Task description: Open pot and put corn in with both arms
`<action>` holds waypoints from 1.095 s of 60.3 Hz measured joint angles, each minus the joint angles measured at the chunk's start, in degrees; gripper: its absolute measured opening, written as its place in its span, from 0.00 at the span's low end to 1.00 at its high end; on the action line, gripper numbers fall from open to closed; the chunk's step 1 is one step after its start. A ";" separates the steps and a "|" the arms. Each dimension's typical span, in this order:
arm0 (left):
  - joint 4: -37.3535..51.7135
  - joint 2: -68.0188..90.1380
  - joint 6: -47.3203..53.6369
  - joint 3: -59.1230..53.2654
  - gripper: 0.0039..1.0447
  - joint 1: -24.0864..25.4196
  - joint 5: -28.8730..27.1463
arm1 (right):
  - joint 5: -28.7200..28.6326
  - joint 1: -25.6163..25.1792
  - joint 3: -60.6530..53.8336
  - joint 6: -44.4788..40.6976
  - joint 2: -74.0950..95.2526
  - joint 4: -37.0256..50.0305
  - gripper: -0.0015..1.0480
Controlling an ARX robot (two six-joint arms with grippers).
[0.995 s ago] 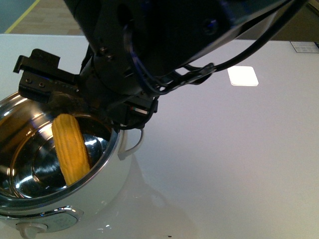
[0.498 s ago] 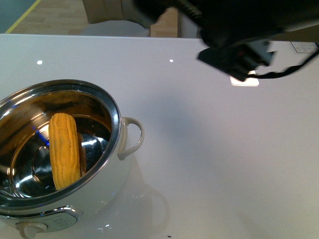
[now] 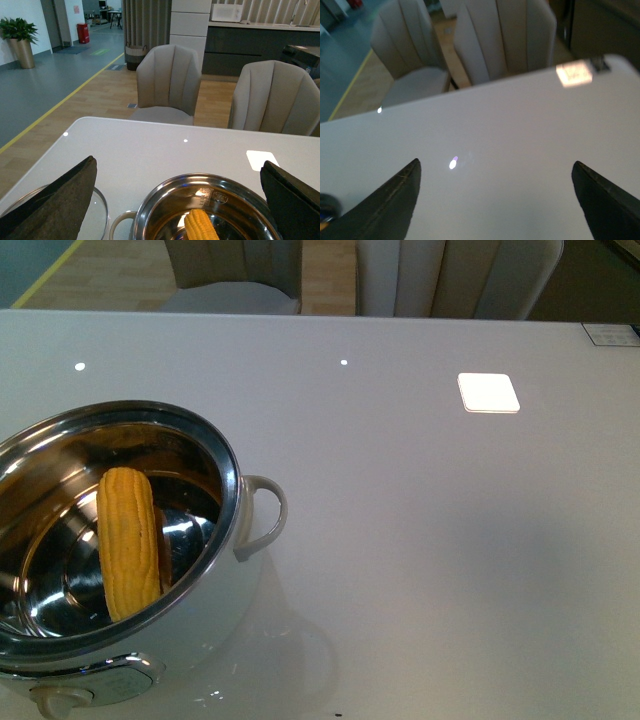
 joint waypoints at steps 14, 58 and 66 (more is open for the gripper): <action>0.00 -0.02 0.00 0.00 0.94 0.00 0.04 | -2.80 -3.06 -8.28 -9.31 -6.38 8.59 0.36; 0.00 -0.02 0.00 0.02 0.94 0.00 0.02 | -8.87 -9.11 -17.22 -10.67 -23.02 0.70 0.02; 0.00 -0.02 0.00 0.00 0.94 0.00 0.02 | -8.94 -9.11 -18.14 -10.67 -25.07 1.05 0.02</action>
